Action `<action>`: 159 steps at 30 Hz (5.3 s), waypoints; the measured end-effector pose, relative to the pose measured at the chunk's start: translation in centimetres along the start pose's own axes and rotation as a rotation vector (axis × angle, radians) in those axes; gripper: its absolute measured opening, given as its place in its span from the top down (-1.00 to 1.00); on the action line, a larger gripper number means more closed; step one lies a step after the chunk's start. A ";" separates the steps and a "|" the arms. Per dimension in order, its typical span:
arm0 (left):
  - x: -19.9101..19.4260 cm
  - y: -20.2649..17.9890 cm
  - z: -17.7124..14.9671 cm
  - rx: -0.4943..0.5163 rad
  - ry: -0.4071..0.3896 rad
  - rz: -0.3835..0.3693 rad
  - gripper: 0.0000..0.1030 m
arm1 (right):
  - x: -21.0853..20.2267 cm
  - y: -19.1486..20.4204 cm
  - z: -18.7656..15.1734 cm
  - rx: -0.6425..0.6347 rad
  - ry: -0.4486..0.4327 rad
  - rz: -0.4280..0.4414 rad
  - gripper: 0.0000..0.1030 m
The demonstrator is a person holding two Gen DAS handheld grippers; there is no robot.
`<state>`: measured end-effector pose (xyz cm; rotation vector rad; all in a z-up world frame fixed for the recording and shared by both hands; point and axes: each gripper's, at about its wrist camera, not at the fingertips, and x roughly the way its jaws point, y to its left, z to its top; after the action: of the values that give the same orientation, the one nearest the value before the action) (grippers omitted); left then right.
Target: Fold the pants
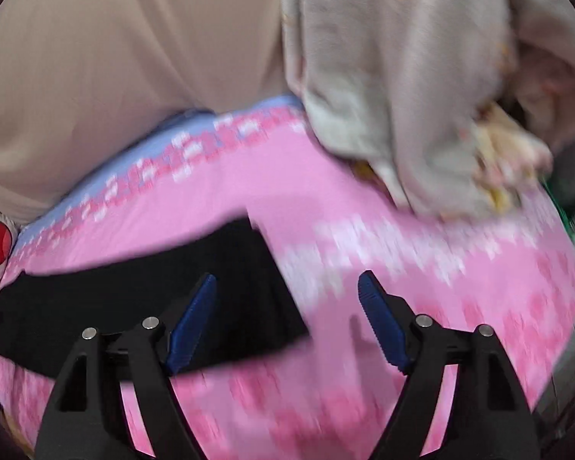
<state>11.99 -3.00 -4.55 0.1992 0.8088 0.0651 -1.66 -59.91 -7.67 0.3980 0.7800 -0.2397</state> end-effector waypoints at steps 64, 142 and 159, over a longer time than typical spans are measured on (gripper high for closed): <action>1.1 22.5 -7.4 -0.241 -0.017 0.021 -0.53 | 10.0 60.3 -14.9 -0.786 0.295 0.531 0.65; 2.9 33.3 -7.2 -0.516 0.032 0.156 -0.86 | 9.4 59.6 -9.1 -0.719 0.168 0.454 0.38; 10.2 34.9 -8.3 -0.625 0.107 -0.010 -0.77 | 1.6 50.8 -10.2 -0.662 0.081 0.315 0.37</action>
<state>13.59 33.78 -10.36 -0.4017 0.8595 0.3155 10.90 -9.85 -2.24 -0.1005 0.8158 0.3305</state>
